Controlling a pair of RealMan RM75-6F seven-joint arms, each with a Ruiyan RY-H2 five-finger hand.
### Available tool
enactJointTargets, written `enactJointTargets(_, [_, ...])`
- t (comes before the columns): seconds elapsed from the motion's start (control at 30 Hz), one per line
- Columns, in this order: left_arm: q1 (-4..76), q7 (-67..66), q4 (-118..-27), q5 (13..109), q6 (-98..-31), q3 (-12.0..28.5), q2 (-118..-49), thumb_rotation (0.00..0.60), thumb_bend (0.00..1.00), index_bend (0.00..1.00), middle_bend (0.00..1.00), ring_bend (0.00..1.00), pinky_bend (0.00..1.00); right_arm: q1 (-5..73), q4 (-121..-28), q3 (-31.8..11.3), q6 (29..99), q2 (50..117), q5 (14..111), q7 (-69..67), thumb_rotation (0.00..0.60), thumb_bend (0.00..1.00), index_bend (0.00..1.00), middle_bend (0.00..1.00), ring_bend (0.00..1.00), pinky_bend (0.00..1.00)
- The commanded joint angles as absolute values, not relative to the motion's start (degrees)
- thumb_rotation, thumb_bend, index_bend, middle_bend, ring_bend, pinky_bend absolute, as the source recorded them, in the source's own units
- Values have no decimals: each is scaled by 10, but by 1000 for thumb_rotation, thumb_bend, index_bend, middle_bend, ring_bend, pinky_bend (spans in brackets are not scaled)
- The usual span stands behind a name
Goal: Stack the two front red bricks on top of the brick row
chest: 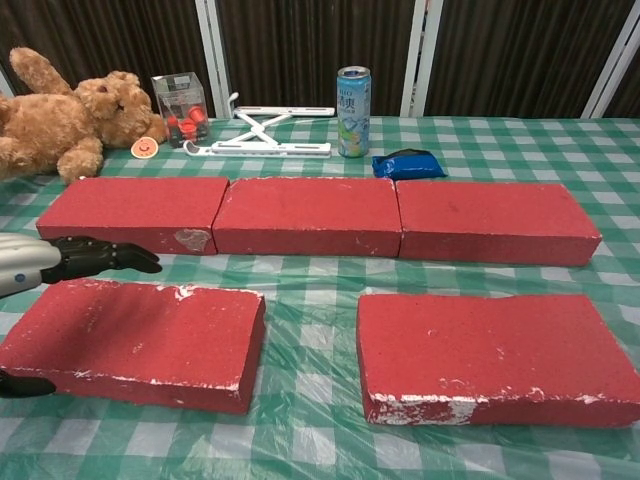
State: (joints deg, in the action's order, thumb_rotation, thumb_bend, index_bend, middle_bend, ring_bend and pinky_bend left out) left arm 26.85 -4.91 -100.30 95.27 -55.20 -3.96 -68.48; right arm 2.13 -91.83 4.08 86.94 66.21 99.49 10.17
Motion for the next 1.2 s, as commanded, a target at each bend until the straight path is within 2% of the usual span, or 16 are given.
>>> enactJointTargets(0.03, [280, -61, -1004, 931, -532, -34, -690, 600, 221, 0, 0, 0, 0, 21, -919, 40, 869, 661, 994, 102, 600, 117, 0, 0, 0, 0])
enactJointTargets(0.63, [318, -141, -1013, 827, -468, -23, -694, 600, 218, 0, 0, 0, 0, 23, -921, 41, 862, 660, 992, 104, 600, 117, 0, 0, 0, 0])
enactJointTargets(1.2, [339, -181, -1008, 771, -453, -25, -700, 600, 211, 0, 0, 0, 7, 25, -924, 40, 855, 660, 987, 108, 600, 117, 0, 0, 0, 0])
